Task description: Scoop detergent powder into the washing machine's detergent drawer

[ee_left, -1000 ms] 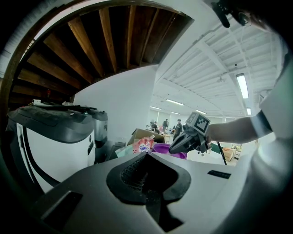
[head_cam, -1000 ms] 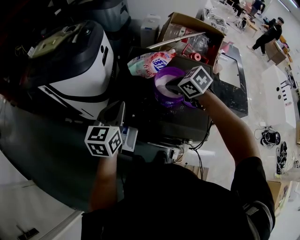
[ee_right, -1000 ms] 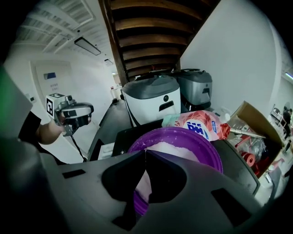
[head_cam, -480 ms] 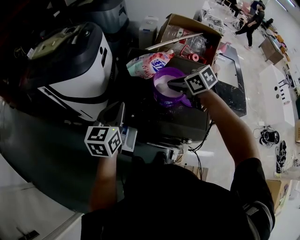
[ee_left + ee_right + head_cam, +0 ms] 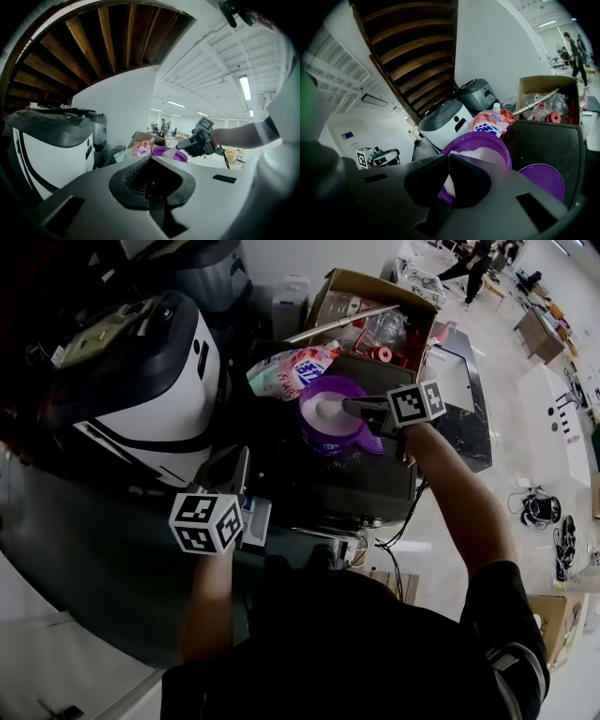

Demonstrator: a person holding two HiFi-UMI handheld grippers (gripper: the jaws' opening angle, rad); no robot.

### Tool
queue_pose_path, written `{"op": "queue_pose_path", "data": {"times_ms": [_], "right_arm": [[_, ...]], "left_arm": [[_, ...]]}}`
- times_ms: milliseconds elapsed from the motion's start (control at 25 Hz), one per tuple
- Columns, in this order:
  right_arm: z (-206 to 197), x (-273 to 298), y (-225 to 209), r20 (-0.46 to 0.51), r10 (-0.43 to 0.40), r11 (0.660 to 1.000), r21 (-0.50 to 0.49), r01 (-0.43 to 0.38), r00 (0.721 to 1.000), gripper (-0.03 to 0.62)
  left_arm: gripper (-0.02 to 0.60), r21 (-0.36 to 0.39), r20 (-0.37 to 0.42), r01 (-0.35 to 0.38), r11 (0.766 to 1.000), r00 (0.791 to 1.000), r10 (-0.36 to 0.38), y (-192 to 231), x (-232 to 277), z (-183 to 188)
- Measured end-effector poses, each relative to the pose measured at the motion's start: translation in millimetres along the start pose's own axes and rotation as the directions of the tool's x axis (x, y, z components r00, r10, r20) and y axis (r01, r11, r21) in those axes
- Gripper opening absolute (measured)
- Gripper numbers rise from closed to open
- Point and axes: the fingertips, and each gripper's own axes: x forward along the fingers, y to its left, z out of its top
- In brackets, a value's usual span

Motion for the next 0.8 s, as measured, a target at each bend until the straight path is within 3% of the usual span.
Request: {"op": "queue_pose_path", "data": {"times_ms": [280, 520, 800], "right_arm": [[0.7, -18.4, -13.6, 0.120, 0.068, 0.987, 0.136, -0.084, 0.990, 0.020], [2.6, -37.7, -26.3, 0.233, 0.129, 0.958, 0.223, -0.182, 0.964, 0.018], [-1.4, -46.0, -34.1, 0.300, 0.165, 0.929, 0.272, -0.250, 0.940, 0.020]], "left_arm": [[0.008, 0.015, -0.011, -0.008, 1.000, 1.000, 0.008, -11.6, 9.6, 2.1], [0.008, 0.032, -0.016, -0.033, 0.999, 0.999, 0.033, -30.6, 20.5, 4.4], [0.008, 0.056, -0.023, -0.065, 0.996, 0.998, 0.066, -51.9, 23.7, 10.8]]}}
